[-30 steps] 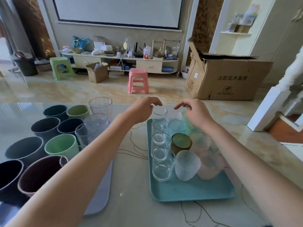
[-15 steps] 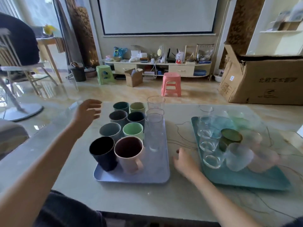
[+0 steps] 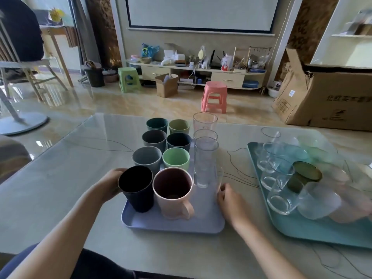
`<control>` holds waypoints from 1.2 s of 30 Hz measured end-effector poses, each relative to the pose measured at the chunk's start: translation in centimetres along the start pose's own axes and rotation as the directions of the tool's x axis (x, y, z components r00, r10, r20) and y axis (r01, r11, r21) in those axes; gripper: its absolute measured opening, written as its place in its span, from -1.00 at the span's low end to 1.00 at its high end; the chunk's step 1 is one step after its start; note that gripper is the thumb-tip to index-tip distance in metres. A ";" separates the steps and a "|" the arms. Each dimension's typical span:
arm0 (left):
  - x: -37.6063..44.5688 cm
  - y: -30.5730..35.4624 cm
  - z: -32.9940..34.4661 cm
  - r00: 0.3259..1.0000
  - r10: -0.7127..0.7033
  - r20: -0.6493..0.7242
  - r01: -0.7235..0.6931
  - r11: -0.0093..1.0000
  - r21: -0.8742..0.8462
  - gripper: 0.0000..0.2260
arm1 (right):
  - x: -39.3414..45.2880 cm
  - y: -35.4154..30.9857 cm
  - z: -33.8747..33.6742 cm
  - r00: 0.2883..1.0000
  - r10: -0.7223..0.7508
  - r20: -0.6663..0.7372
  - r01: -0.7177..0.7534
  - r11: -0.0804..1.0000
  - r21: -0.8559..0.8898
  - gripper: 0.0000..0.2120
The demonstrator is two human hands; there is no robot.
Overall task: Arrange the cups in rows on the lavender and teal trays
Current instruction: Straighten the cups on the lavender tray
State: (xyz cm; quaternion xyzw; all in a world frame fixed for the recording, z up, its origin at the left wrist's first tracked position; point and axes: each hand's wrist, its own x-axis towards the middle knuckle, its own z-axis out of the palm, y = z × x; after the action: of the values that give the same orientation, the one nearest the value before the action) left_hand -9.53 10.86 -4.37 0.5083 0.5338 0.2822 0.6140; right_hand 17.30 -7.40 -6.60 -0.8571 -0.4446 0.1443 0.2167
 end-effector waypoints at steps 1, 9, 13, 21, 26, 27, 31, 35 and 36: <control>-0.1 -0.3 0.2 1.000 0.002 0.000 -0.002 1.000 -0.008 -0.79 | 0.1 0.0 0.1 1.000 -0.011 0.000 0.011 1.000 -0.016 -0.83; -0.9 -0.5 1.0 0.998 0.022 0.065 -0.015 0.995 -0.096 -0.68 | -0.4 0.4 -0.7 1.000 -0.018 -0.008 0.018 0.999 -0.037 -0.90; -1.2 -0.6 2.6 0.977 0.067 0.204 -0.050 0.995 -0.088 -0.71 | -0.6 2.2 -1.4 0.999 0.004 -0.036 -0.007 0.998 -0.059 -0.90; -1.5 -0.7 4.7 0.940 0.113 0.321 -0.084 0.991 -0.104 -0.68 | -1.1 4.1 -2.2 0.994 0.101 -0.041 -0.104 0.992 -0.075 -0.83; 1.3 0.0 3.9 0.968 0.106 0.227 -0.097 0.994 -0.050 -0.69 | -0.7 4.4 -3.0 0.965 0.031 -0.259 0.003 0.991 0.130 -0.84; 2.2 0.4 3.9 0.983 0.103 0.150 -0.090 0.992 -0.091 -0.63 | 0.0 4.3 -3.2 0.943 0.029 -0.332 0.047 0.975 0.219 -0.83; 4.8 2.9 5.5 0.985 0.163 0.051 -0.145 0.957 -0.250 -0.59 | 3.8 2.7 -3.9 0.928 0.074 -0.365 0.145 0.831 0.538 -0.80; 7.2 5.8 7.5 0.979 0.189 0.078 -0.163 0.952 -0.259 -0.54 | 9.5 1.4 -4.0 0.960 0.200 -0.195 0.034 0.611 0.791 -0.60; 7.9 6.2 7.9 0.977 0.193 0.093 -0.164 0.953 -0.256 -0.53 | 11.1 1.4 -3.7 0.968 0.193 -0.160 0.034 0.531 0.847 -0.48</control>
State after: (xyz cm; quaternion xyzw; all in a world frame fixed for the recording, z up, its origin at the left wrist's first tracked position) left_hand 1.29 17.33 -2.18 0.4898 0.4097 0.3704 0.6746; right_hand 26.15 0.18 -4.73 -0.6761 -0.2510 0.2484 0.6467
